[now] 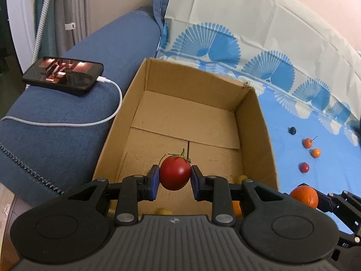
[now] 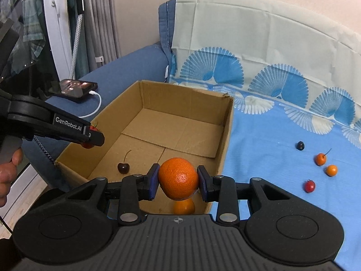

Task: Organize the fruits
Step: 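Carry the red tomato and the orange over the cardboard box with both grippers, then open the left gripper dropping the tomato while the right releases the orange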

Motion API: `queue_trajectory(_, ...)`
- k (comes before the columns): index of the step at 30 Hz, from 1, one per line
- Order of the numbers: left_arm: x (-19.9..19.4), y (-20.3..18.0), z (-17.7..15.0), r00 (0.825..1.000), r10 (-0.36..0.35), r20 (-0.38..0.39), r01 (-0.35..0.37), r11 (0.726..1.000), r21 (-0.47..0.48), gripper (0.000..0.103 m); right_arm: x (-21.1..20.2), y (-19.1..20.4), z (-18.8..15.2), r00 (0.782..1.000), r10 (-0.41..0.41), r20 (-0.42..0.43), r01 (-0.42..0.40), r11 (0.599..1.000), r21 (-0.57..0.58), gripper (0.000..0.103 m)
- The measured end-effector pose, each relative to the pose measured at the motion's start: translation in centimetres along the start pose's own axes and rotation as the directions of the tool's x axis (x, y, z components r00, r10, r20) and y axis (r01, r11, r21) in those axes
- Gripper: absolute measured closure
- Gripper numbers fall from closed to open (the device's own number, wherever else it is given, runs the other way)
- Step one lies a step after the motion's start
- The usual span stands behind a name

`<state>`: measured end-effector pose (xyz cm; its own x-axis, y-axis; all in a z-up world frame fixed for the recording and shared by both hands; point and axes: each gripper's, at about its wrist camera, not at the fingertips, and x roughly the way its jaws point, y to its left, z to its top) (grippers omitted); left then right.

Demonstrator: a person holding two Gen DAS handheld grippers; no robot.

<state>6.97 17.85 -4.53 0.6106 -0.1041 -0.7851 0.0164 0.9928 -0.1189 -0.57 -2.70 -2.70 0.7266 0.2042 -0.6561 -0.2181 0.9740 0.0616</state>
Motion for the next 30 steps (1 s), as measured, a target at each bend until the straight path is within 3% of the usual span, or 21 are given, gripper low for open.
queue_trajectory(14,6.1,0.5,0.9,0.996,0.057,-0.064,-0.054,0.998,0.041,0.07,6.2,0.5,0.0,0.997,0.027,-0.07,-0.031,0.998,-0.06,0.066)
queue_trajectory(30,10.7,0.9,0.4,0.984,0.109,-0.142,-0.097,0.992,0.083,0.07,10.1,0.9,-1.1,0.991,0.029,-0.134,-0.049,0.988,-0.145,0.066)
